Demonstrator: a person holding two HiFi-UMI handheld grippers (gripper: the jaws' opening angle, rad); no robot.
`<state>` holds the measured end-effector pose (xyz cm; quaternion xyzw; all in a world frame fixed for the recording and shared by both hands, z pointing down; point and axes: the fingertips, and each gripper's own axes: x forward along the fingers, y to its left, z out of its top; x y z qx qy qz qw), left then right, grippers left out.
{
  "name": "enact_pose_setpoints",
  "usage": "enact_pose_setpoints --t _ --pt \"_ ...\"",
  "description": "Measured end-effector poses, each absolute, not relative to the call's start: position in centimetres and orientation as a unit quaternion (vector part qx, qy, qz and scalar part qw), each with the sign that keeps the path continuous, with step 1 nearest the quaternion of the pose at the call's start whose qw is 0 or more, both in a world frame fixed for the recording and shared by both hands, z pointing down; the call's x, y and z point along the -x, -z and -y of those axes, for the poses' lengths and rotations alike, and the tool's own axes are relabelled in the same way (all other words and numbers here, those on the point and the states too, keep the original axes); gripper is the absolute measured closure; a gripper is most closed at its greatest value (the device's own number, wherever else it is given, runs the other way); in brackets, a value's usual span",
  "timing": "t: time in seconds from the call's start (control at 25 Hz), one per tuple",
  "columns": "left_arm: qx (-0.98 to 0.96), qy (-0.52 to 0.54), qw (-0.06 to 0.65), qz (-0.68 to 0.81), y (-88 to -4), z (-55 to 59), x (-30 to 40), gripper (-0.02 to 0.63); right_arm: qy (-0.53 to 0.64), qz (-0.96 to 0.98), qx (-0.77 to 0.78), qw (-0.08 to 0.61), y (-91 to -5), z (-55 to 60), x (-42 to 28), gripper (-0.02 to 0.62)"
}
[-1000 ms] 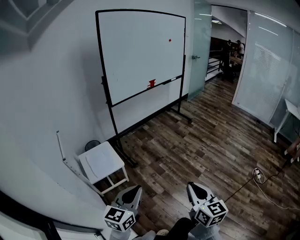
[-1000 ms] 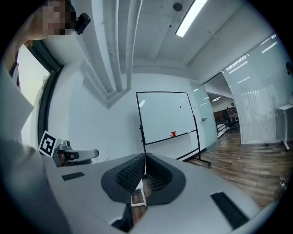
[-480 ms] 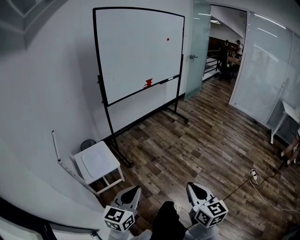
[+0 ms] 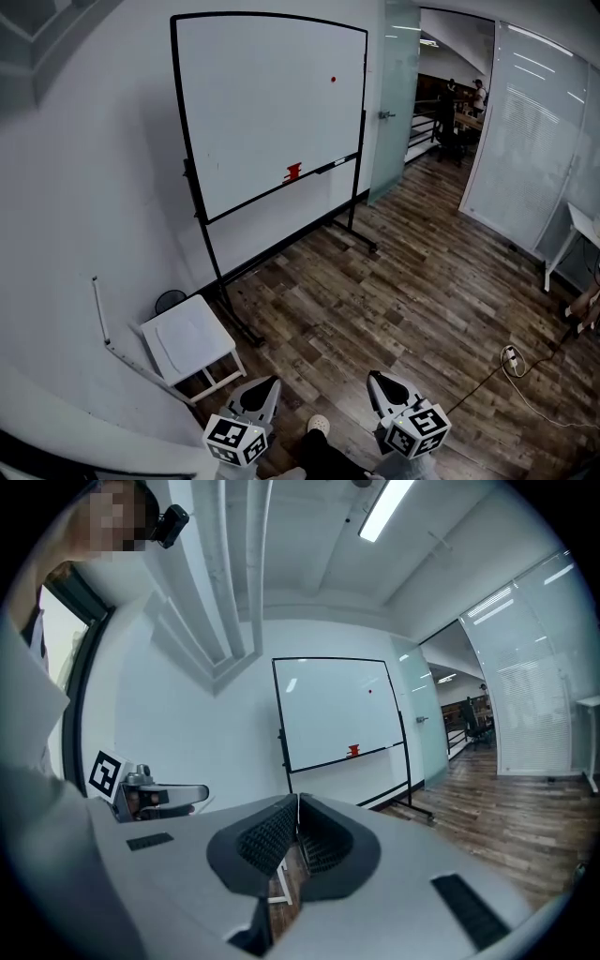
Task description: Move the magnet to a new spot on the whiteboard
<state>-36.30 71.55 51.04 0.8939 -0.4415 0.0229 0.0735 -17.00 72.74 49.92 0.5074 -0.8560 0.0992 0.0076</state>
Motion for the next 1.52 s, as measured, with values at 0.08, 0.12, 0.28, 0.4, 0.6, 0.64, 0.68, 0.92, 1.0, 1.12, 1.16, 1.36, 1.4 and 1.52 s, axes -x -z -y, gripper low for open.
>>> enact_pose_setpoints --t 0.08,0.12,0.28,0.4,0.6,0.64,0.68,0.92,1.0,1.12,1.16,1.36,1.4,1.52 --pt "-0.893 -0.024 0.079 0.443 -51.3 -69.4 36.1 0.597 -0.105 0.855 -0.508 0.008 -50.2 -70.6 16.8 0.566" --pt "-0.892 -0.023 0.081 0.444 -51.3 -68.3 35.9 0.597 -0.106 0.855 -0.508 0.008 -50.2 -69.5 16.6 0.566" --pt "-0.892 -0.024 0.079 0.444 -50.8 -63.4 35.3 0.597 -0.117 0.856 -0.503 -0.001 -49.4 -64.9 16.1 0.566" --pt "-0.892 -0.023 0.076 0.446 -50.4 -59.9 34.8 0.597 -0.133 0.858 -0.495 -0.031 -48.4 -61.4 15.7 0.566" --pt "-0.891 -0.023 0.073 0.448 -49.9 -55.0 34.4 0.597 -0.112 0.855 -0.505 -0.018 -47.9 -55.9 14.8 0.566" --pt "-0.89 -0.023 0.073 0.449 -49.8 -54.1 34.3 0.597 -0.114 0.854 -0.507 -0.021 -47.8 -55.0 14.6 0.566" --pt "-0.889 -0.023 0.072 0.451 -49.7 -53.2 34.2 0.597 -0.116 0.853 -0.508 -0.023 -47.8 -54.0 14.4 0.566" --pt "-0.884 -0.022 0.072 0.462 -49.8 -48.3 34.2 0.597 -0.113 0.85 -0.514 -0.018 -47.9 -49.0 13.4 0.566" --pt "-0.883 -0.023 0.07 0.463 -49.7 -47.3 33.8 0.597 -0.108 0.85 -0.515 -0.015 -47.9 -47.8 12.8 0.566" --pt "-0.885 -0.029 0.063 0.46 -49.6 -46.1 33.2 0.597 -0.108 0.85 -0.516 -0.016 -48.1 -46.1 12.2 0.566" --pt "-0.886 -0.03 0.061 0.458 -49.8 -45.9 33.1 0.596 -0.109 0.85 -0.516 -0.017 -48.2 -45.7 12.1 0.566" --pt "-0.883 -0.023 0.068 0.464 -50.5 -45.1 32.8 0.595 -0.113 0.847 -0.52 -0.014 -49.0 -45.0 11.9 0.566" --pt "-0.883 -0.022 0.073 0.464 -50.8 -45.1 32.7 0.595 -0.114 0.847 -0.52 -0.013 -49.2 -45.1 11.8 0.566" --pt "-0.884 -0.017 0.088 0.459 -51.3 -44.6 32.4 0.5 -0.123 0.844 -0.522 -0.011 -50.2 -45.0 11.5 0.566"
